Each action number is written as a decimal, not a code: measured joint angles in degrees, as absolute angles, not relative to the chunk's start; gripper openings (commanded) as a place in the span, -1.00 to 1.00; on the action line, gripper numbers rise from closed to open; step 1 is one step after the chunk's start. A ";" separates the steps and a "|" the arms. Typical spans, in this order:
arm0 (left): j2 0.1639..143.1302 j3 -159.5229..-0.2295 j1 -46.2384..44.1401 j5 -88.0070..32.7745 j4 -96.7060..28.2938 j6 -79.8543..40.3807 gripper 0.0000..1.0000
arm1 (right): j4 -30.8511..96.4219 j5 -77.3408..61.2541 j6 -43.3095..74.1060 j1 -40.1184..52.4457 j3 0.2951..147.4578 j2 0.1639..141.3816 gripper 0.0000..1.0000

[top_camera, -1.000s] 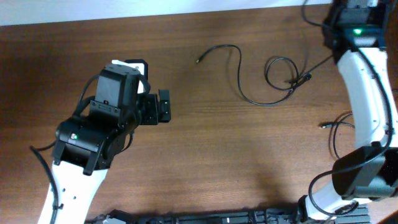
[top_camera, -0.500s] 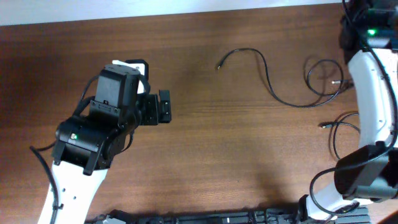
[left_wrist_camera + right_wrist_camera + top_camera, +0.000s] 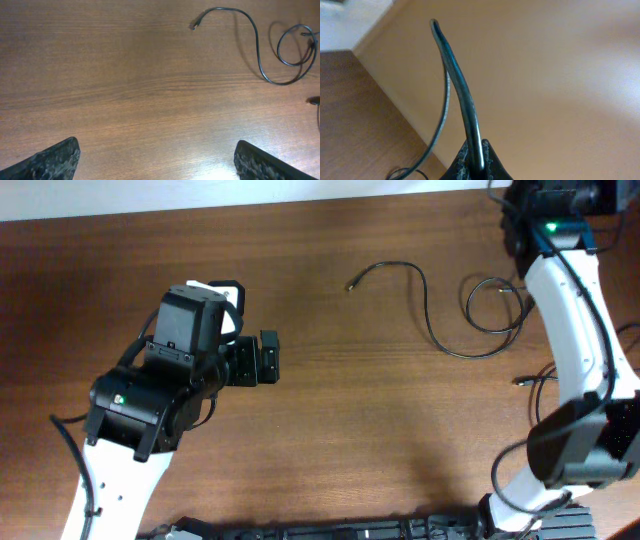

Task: Untangle cables

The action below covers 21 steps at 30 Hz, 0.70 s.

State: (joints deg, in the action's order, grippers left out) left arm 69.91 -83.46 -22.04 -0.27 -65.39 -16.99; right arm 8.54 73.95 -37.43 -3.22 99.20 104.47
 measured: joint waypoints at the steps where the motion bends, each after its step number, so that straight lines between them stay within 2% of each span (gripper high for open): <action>1: 69.91 -83.46 -22.04 -0.27 -65.39 -16.99 0.98 | 9.34 73.03 -36.95 -5.19 99.20 105.67 -0.92; 6: 69.91 -83.46 -22.04 -0.27 -65.39 -16.99 0.98 | 18.41 61.36 -34.33 -12.91 99.18 110.65 -0.93; 11: 69.91 -83.46 -22.04 -0.27 -65.41 -16.99 0.98 | 15.84 57.60 -31.18 -17.72 99.09 113.54 -0.92; 16: 69.91 -83.46 -22.04 -0.27 -65.45 -16.99 0.98 | 0.93 59.94 -34.94 -22.79 98.74 113.54 -0.93; 18: 69.91 -83.46 -22.04 -0.43 -65.39 -16.99 1.00 | -10.96 61.78 -40.80 -23.11 98.32 113.69 -0.92; 21: 69.91 -83.46 -22.04 -0.91 -63.96 -16.86 0.81 | -32.80 65.84 -47.22 -23.05 98.32 113.86 -0.92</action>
State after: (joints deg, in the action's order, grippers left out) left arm 69.91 -83.46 -22.04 -0.91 -63.96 -16.86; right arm -32.80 65.84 -47.22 -23.05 98.32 113.86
